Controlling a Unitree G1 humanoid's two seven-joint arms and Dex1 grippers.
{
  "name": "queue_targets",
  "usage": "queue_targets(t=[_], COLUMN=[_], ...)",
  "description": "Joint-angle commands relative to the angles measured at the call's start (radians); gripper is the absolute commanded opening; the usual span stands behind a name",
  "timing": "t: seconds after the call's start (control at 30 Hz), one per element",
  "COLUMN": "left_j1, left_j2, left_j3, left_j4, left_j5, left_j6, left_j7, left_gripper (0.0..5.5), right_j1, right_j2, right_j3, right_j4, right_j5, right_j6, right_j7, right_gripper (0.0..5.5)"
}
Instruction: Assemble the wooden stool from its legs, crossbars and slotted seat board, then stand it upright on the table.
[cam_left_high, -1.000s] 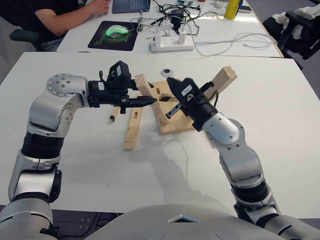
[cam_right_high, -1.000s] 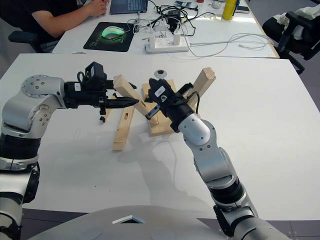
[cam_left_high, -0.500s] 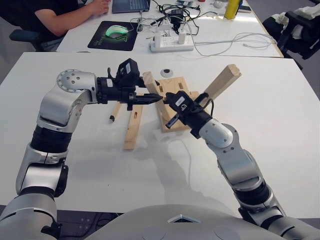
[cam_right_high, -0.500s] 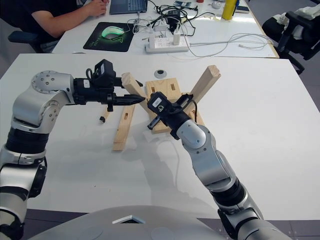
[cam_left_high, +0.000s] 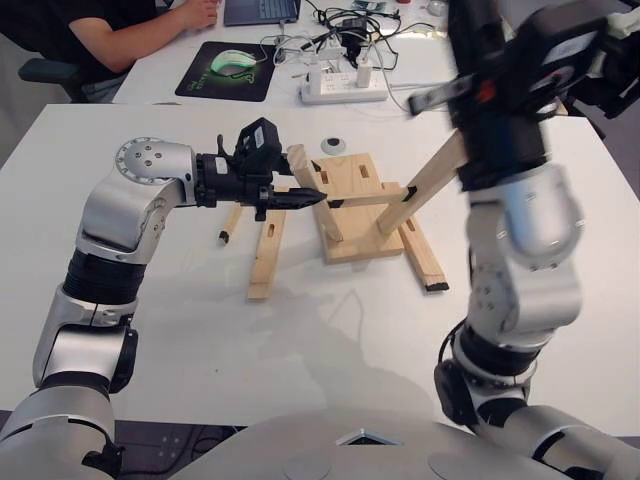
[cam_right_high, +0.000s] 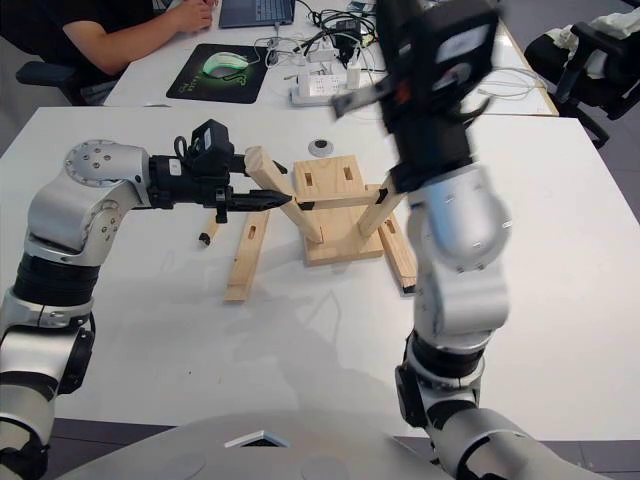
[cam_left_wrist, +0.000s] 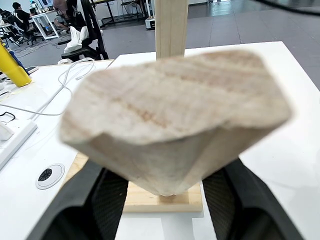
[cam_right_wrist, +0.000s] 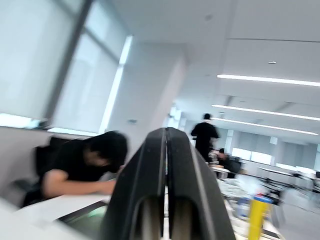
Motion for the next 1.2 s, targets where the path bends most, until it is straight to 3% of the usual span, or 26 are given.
queue_targets(t=[0.03, 0.17, 0.33, 0.4, 0.57, 0.67, 0.77, 0.97, 1.13, 1.2], left_j1=[0.025, 0.022, 0.000, -0.010, -0.059, -0.079, -0.081, -0.053, -0.048, -0.046], left_j2=[0.040, 0.048, 0.047, 0.046, -0.001, -0.036, -0.042, -0.012, -0.004, -0.002], left_j3=[0.000, 0.006, 0.003, -0.002, -0.040, -0.065, -0.067, -0.040, -0.029, -0.028], left_j4=[0.000, -0.004, 0.005, 0.009, -0.009, -0.033, -0.034, -0.039, -0.040, -0.039], left_j5=[0.022, 0.019, 0.020, 0.021, 0.012, 0.007, 0.011, 0.019, 0.021, 0.022], left_j6=[0.030, 0.040, 0.047, 0.049, 0.072, 0.092, 0.097, 0.101, 0.103, 0.102], left_j7=[-0.009, -0.014, -0.028, -0.034, -0.041, -0.038, -0.041, -0.043, -0.041, -0.043], left_gripper=[2.08, 2.08, 2.08, 2.08, 2.08, 2.08, 2.08, 2.08, 2.08, 2.08], right_j1=[0.048, 0.102, 0.128, 0.144, 0.247, 0.295, 0.296, 0.260, 0.287, 0.288], right_j2=[-0.103, -0.088, -0.062, -0.076, -0.110, -0.097, -0.087, -0.094, -0.066, -0.069], right_j3=[-0.192, -0.277, -0.279, -0.232, 0.053, 0.114, 0.078, -0.133, -0.203, -0.180], right_j4=[0.148, 0.211, 0.199, 0.175, 0.085, 0.046, 0.054, 0.116, 0.139, 0.141], right_j5=[0.034, 0.126, 0.249, 0.257, 0.279, 0.299, 0.297, 0.215, 0.244, 0.261], right_j6=[0.051, 0.130, 0.202, 0.215, 0.384, 0.449, 0.448, 0.295, 0.311, 0.326], right_j7=[-0.003, -0.009, 0.005, 0.016, 0.067, 0.057, 0.034, -0.082, -0.118, -0.106], right_gripper=[0.00, 0.00, 0.00, 0.00, 0.00, 0.00, 0.00, 0.00, 0.00, 0.00])
